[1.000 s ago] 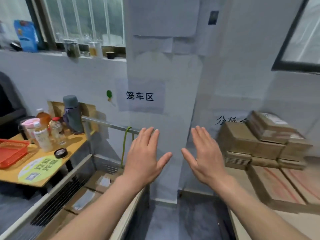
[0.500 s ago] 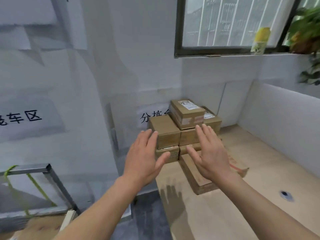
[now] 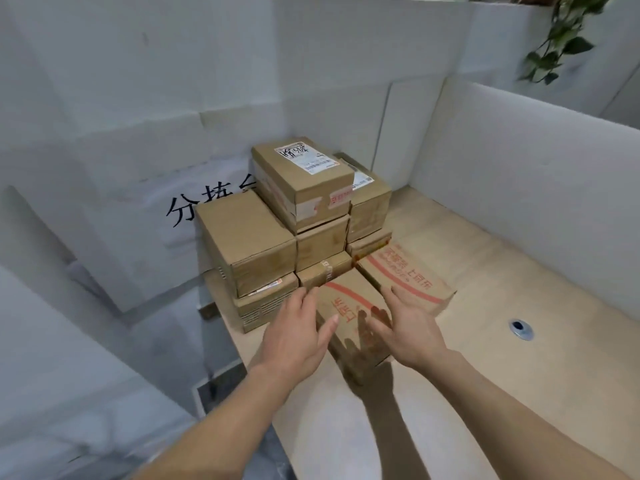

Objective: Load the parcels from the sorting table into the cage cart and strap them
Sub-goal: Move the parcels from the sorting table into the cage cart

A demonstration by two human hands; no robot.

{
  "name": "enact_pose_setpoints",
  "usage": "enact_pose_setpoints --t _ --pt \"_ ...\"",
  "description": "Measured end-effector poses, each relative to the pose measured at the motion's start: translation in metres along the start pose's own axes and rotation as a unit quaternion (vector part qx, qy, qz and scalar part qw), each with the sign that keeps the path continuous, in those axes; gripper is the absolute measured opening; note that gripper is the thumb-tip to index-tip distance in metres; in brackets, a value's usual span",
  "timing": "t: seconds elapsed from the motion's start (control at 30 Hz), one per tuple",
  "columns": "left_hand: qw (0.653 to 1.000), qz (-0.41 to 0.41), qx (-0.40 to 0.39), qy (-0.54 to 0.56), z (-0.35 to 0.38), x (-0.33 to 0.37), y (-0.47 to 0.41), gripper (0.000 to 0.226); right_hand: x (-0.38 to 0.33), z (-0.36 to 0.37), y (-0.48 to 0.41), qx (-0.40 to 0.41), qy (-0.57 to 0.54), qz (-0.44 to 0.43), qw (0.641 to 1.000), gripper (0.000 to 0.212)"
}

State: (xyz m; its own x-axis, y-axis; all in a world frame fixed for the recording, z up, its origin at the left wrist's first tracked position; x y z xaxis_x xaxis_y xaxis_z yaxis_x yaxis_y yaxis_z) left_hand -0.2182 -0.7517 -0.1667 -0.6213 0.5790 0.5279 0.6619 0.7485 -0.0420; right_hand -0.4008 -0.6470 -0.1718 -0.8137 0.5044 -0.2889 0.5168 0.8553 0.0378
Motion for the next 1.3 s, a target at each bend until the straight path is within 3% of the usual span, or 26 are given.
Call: enact_pose_setpoints --t 0.2,0.5,0.73,1.03,1.3 --pt "0.996 -0.022 -0.081 0.033 0.043 -0.030 -0.031 0.062 0.009 0.041 -0.041 -0.054 -0.005 0.046 0.997 0.035" --pt "0.984 -0.058 -0.158 0.053 0.081 -0.050 -0.036 0.055 0.013 0.071 -0.039 -0.098 0.018 0.101 0.990 0.072" --pt "0.974 -0.088 -0.166 0.126 0.091 -0.044 -0.003 0.077 0.011 0.092 0.005 -0.127 -0.131 0.133 0.974 0.094" --pt "0.991 -0.038 -0.032 0.127 0.032 -0.012 0.073 0.084 -0.019 0.051 0.075 0.010 -0.164 -0.014 0.986 0.085" --pt "0.980 -0.017 0.177 0.087 -0.081 0.006 0.185 0.092 -0.099 -0.025 0.137 0.110 -0.192 -0.211 0.952 0.092"
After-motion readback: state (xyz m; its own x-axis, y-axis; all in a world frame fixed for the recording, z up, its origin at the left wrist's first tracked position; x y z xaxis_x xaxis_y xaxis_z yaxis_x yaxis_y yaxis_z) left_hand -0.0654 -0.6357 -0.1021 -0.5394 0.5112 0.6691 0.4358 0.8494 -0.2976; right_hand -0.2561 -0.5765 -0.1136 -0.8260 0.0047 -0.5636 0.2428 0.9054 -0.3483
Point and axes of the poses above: each hand's wrist, its own y-axis away from the middle knuckle, its own z-axis out of the palm, x = y × z, the point moved 2 cm from there along -y, towards the middle knuckle, and after that the axes turned 3 degrees about y, right-handed, at the moved point
